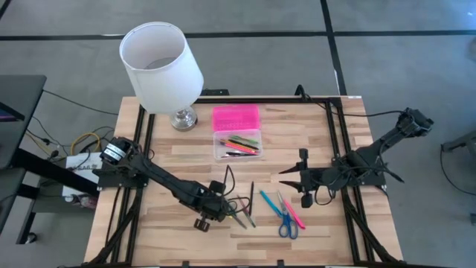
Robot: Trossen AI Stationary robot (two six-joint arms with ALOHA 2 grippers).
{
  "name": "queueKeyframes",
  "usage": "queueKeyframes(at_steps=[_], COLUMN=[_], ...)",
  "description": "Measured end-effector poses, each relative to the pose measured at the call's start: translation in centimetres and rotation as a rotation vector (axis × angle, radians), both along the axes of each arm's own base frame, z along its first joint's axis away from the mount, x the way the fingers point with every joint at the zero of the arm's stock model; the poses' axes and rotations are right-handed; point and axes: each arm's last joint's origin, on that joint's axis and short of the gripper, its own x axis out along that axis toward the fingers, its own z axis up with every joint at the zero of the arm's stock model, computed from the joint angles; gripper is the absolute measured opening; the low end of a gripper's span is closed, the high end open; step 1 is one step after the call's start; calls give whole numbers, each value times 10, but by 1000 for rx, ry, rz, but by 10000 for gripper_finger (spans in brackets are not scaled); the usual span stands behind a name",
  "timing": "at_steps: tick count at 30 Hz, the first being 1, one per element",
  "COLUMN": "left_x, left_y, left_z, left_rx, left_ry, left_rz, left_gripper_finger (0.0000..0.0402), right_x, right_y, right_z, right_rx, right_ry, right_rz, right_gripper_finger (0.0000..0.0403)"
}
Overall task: Pick & place school supplies into a supply box
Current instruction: Put the yellow pen into the pink supply box
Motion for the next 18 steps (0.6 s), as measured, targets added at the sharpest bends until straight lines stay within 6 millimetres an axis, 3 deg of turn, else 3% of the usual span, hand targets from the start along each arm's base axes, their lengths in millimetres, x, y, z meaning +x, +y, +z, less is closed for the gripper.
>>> queueKeyframes(at_steps=[18], left_x=[3], left_y=[-2], left_z=[1], left_rx=[-17], left_ry=[-31], left_rz=[-72], left_gripper_finger=[68], right_x=[0], right_y=[0], right_z=[0], right_rx=[2], right_ry=[1], right_rz=[4], right_gripper_finger=[118])
